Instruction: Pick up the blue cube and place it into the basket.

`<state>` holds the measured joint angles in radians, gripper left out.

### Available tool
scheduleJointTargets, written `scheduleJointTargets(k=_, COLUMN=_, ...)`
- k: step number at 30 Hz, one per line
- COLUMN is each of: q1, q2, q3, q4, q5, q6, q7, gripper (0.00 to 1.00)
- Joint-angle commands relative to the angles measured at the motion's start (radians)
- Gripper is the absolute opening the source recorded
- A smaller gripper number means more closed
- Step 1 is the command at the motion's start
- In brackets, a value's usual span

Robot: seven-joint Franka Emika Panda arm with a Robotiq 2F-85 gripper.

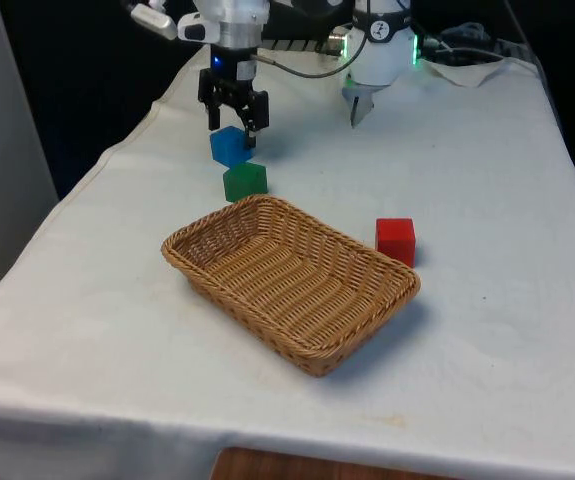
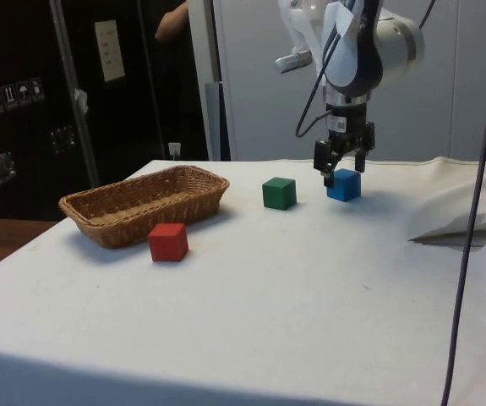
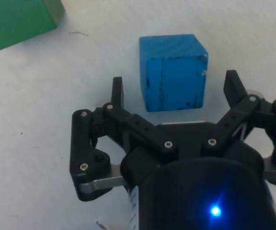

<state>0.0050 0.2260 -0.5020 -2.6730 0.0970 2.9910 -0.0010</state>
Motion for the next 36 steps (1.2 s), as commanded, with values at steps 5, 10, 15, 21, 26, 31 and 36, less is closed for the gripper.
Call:
scheduleJointTargets(k=5, q1=-0.012, q2=-0.003, q3=0.027, q4=-0.007, q5=0.019, q6=0.022, q7=0.013, gripper=1.0)
scheduleJointTargets(k=10, q1=-0.019, q2=0.005, q3=0.029, q4=-0.01, q5=0.019, q6=0.034, q7=0.023, gripper=1.0)
scheduleJointTargets(k=15, q1=-0.027, q2=0.022, q3=0.026, q4=-0.003, q5=0.02, q6=0.042, q7=0.028, gripper=1.0)
scheduleJointTargets(k=21, q1=-0.021, q2=0.031, q3=0.014, q4=0.004, q5=0.015, q6=0.046, q7=0.036, gripper=1.0)
scheduleJointTargets(k=26, q1=-0.018, q2=0.033, q3=0.009, q4=0.005, q5=0.012, q6=0.048, q7=0.041, gripper=0.56)
scheduleJointTargets(k=31, q1=-0.017, q2=0.033, q3=0.007, q4=0.004, q5=0.01, q6=0.05, q7=0.044, gripper=0.04)
scheduleJointTargets(k=36, q1=-0.016, q2=0.032, q3=0.005, q4=0.004, q5=0.01, q6=0.051, q7=0.045, gripper=0.01)
